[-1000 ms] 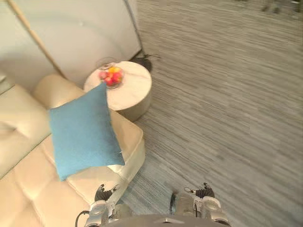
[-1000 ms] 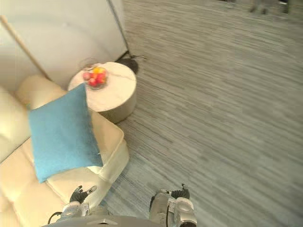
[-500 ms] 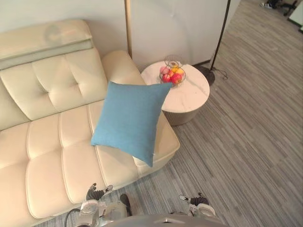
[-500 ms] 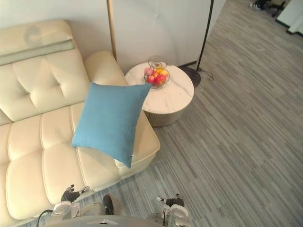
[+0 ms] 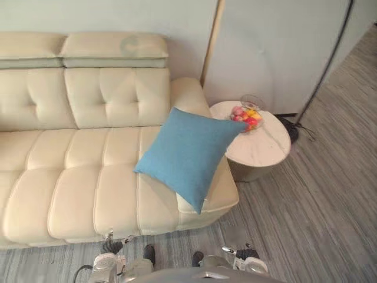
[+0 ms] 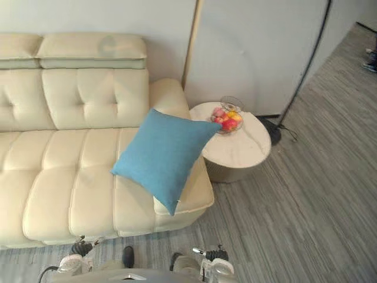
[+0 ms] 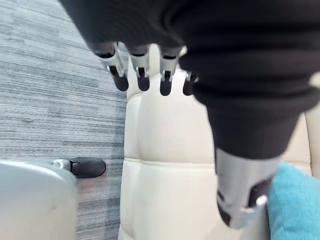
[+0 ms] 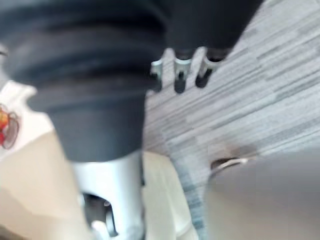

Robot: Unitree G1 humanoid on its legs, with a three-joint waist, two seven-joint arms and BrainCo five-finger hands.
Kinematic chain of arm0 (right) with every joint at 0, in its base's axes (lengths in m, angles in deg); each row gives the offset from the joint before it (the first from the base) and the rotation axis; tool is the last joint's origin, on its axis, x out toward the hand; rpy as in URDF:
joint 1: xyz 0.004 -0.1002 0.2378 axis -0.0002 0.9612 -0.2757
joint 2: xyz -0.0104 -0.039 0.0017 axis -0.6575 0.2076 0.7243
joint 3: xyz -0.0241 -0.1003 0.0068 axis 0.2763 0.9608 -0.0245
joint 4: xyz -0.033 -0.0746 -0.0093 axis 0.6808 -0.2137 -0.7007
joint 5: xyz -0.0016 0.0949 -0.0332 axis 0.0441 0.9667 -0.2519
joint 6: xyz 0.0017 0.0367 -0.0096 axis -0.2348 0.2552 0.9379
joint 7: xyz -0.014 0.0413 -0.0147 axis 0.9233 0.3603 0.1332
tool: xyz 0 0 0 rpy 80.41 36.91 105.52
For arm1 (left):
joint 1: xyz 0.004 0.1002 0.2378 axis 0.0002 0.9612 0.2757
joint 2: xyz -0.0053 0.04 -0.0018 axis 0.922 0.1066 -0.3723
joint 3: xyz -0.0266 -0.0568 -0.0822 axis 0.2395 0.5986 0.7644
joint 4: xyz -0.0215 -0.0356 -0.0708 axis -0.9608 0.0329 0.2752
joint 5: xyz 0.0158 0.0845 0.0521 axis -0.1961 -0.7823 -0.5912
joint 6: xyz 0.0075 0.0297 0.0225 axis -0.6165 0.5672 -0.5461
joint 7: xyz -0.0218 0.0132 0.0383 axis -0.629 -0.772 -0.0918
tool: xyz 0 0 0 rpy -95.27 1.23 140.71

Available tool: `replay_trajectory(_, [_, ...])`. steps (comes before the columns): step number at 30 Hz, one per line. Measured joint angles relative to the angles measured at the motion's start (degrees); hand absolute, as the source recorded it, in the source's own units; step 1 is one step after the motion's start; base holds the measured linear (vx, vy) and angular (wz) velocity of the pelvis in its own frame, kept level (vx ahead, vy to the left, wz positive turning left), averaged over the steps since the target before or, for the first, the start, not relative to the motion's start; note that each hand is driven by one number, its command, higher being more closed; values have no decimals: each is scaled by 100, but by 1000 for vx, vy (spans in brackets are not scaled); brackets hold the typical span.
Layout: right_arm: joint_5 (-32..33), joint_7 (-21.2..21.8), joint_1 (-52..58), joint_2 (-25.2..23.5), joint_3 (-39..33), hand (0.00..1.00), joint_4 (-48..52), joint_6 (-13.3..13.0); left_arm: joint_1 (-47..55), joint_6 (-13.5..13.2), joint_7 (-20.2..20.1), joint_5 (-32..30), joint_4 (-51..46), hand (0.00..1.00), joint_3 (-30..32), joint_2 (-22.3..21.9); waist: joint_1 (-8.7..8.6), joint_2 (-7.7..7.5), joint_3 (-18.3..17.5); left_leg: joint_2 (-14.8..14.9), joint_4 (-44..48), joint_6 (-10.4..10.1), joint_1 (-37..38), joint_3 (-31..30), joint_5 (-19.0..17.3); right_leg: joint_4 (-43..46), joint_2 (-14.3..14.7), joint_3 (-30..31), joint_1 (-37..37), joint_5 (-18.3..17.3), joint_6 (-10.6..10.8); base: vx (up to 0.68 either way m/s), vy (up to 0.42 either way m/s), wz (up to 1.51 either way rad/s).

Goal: Pick up cushions and gather them together orderly.

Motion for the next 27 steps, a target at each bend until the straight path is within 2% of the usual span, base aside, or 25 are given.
replay_trajectory(2, [-2, 4, 21, -3, 1, 0, 71, 2, 9, -2, 5, -1, -1, 0, 35, -127, 43, 121, -28, 62, -110, -57, 23, 2, 41, -152, 73, -61, 77, 25, 41, 93, -67, 19])
replay_trajectory(5, [-2, 28, 46, -57, -1, 0, 132, 0, 11, -2, -15, -7, 22, 0, 49, -162, 52, 150, -52, 93, -166, -82, 137, -10, 46, -468, 134, -109, 363, 147, 103, 158, -42, 4])
replay_trajectory(10, [-1, 47, 23, -124, -9, 0, 92, 2, -15, 0, -28, -12, 74, 0, 18, -130, 55, 36, -109, 24, -153, -83, 156, -24, 10, -885, 152, -114, 626, 360, 107, 183, -1, 1])
replay_trajectory(14, [7, 41, -130, -196, 9, 0, 278, 5, -34, 12, -25, -13, 94, 0, -4, -99, 52, 35, -110, -32, -139, -84, 169, -7, 11, -977, 109, -80, 696, 401, 109, 90, 21, 3])
replay_trajectory(17, [13, 1, -84, -194, 246, 0, 1258, -17, -34, 12, -26, -15, 86, 0, -118, -82, 43, 35, -111, -32, -175, -84, 178, 14, 11, -976, 106, -30, 690, 421, 89, -17, 4, -2])
replay_trajectory(19, [12, -30, -74, -150, 391, 0, 2018, -158, -33, 15, -26, -23, 82, 0, -240, -23, 29, 37, -112, -25, -182, -83, 155, 19, 10, -973, 115, 50, 631, 440, 83, -85, 10, -11])
replay_trajectory(22, [3, -31, -146, -95, 455, 0, 2372, -279, -32, 15, -26, -22, 60, 0, -286, -8, 18, 39, -114, 0, -184, -61, 97, 10, 23, -1004, 141, 52, 586, 526, 79, -137, 8, 0])
replay_trajectory(27, [-16, -33, -125, -59, 614, 0, 2437, -288, -7, 15, -23, -20, 15, 0, -335, 12, -4, 53, -116, -21, -185, -59, 39, -4, 0, -1140, 114, 67, 576, 551, 90, -129, 22, 1])
